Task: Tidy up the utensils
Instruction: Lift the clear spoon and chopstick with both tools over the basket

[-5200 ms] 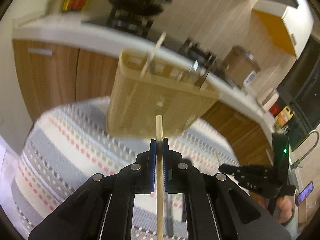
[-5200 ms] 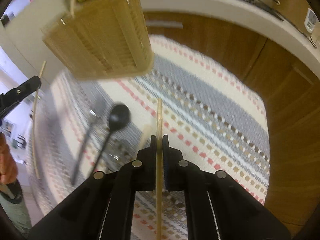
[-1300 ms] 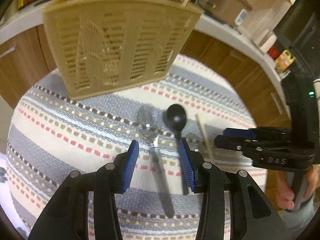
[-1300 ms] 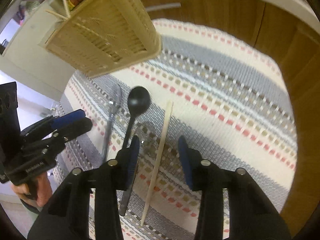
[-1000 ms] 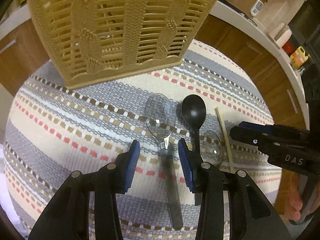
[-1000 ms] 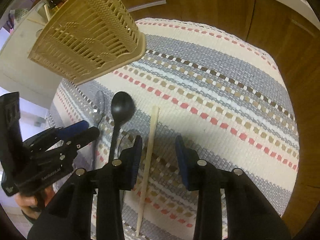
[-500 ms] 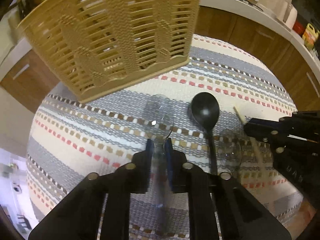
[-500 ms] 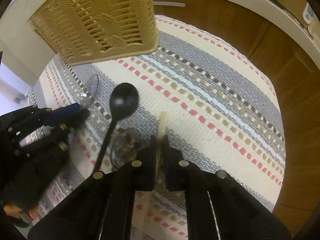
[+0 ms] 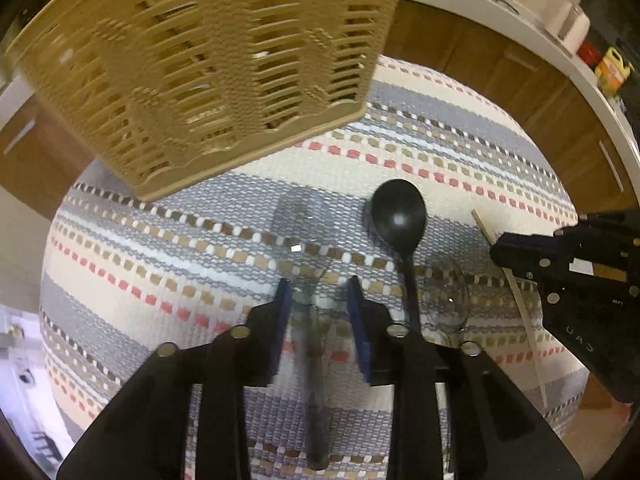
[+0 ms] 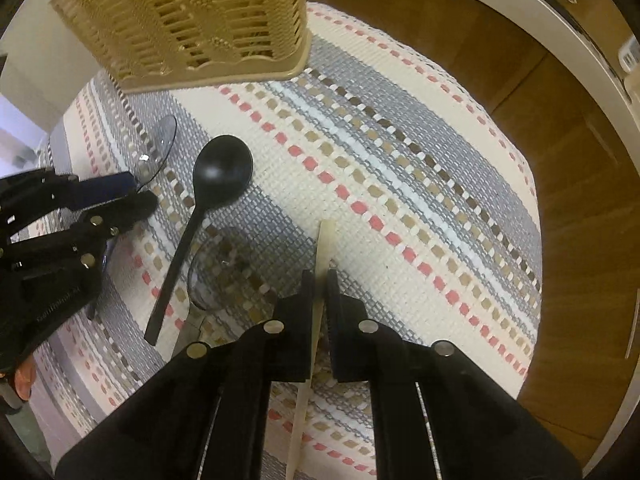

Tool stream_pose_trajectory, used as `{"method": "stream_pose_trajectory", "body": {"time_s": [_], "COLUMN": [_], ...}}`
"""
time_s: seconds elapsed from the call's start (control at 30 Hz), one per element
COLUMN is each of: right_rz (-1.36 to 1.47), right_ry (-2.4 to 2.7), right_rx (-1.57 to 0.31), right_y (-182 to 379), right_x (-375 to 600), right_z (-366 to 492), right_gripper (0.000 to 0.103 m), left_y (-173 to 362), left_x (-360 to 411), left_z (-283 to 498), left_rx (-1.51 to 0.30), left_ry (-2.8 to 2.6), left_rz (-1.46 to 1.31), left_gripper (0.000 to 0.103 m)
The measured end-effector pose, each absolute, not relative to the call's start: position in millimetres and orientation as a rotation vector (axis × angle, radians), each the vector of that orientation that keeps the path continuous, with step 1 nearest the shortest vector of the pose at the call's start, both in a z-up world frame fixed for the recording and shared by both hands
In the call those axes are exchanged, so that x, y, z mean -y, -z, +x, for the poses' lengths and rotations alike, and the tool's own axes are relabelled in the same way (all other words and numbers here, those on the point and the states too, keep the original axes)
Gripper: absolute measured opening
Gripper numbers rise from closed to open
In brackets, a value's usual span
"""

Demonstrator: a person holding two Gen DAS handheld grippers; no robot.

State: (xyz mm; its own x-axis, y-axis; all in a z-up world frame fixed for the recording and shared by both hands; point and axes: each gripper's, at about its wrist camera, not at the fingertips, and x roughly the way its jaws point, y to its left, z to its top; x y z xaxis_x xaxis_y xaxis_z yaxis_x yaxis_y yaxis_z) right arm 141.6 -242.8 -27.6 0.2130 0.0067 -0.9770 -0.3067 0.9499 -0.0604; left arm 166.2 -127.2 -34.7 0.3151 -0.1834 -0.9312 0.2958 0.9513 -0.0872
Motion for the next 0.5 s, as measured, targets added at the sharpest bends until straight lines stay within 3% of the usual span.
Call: {"method": "stream_pose_trajectory", "body": {"time_s": [0.07,0.13,0.17,0.5], "right_rz": [-0.253,-0.238,-0.231,-0.159], "right_ry": [-0.230,-0.239,-0.243,-0.335], "right_rx": [-1.342,-1.325,-1.317,-1.180], "right_y": [28,28,28,4], "right_x": [244,246,247,264], "right_z": [142,138,137,115], "right_gripper": [0.005,0.005,0.005,0.004], "left_y": [35,36,37,20], "left_x": [132,135,136,112], "left_z": [166,164,164,154], "left_rx": [-1.205,-1.184,-1.176,-1.031], "left_ry": [0.307,0.268,0.258,0.297], "left_rz": [0.135,0.179,0.185,-0.026], "left_gripper": [0.031,0.014,0.010,0.010]}}
